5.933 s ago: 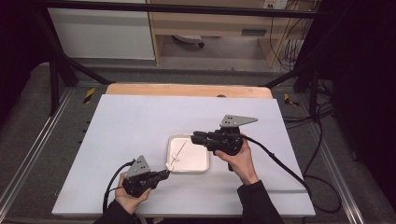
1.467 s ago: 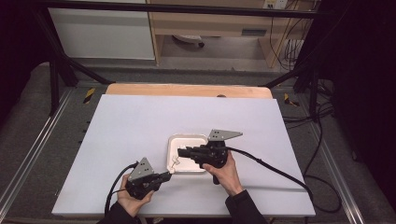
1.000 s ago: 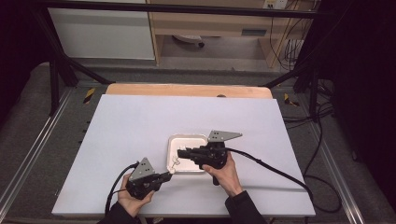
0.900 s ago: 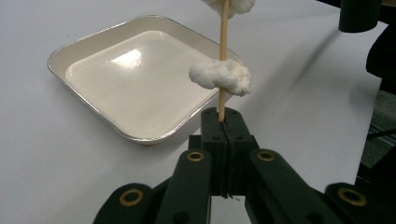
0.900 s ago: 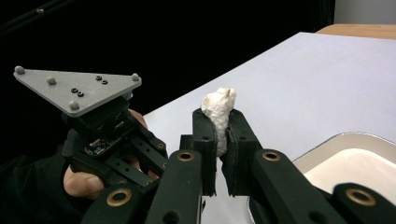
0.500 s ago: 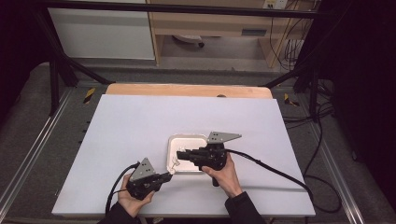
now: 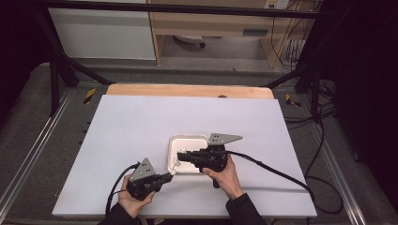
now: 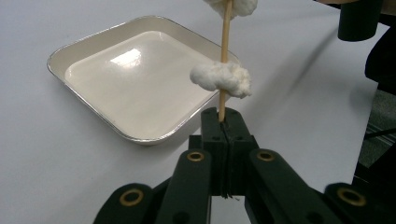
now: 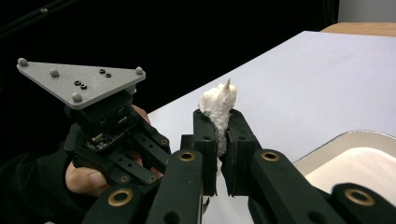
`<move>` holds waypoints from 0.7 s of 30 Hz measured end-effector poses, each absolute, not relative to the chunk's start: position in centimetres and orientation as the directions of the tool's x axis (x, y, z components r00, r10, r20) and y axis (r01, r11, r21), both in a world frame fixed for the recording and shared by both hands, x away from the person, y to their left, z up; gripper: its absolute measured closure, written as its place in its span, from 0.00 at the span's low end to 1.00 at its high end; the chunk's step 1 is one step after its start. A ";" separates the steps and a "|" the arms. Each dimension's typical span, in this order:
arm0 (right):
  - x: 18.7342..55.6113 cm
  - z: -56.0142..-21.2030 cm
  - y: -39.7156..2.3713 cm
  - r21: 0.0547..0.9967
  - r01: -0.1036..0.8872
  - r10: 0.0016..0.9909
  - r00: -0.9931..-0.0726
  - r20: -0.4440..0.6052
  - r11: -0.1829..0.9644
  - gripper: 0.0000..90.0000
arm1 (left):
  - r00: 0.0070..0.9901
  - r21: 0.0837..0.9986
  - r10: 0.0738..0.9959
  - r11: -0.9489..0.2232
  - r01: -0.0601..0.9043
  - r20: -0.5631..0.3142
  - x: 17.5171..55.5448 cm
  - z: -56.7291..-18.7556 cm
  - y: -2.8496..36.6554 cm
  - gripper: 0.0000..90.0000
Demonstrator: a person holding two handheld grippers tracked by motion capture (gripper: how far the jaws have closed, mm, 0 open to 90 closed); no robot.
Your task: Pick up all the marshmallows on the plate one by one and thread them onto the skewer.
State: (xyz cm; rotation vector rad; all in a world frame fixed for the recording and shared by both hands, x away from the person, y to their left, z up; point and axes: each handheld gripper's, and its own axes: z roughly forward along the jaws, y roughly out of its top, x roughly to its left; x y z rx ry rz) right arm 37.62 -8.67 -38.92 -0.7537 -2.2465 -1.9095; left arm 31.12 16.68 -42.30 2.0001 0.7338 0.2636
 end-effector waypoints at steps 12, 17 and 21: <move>37.8 -37.8 -9.3 0.906 0.409 0.351 -0.869 0.350 0.108 0.80 | 0.800 0.865 0.591 -0.344 0.365 -0.103 31.2 -42.1 16.5 0.99; 37.7 -37.5 -9.6 0.914 0.391 0.383 -0.865 0.324 0.111 0.56 | 0.783 0.868 0.610 -0.319 0.380 -0.119 31.5 -42.2 17.0 0.99; 37.5 -37.5 -9.7 0.918 0.376 0.401 -0.866 0.299 0.127 0.44 | 0.782 0.871 0.613 -0.317 0.376 -0.114 31.5 -42.1 17.1 0.99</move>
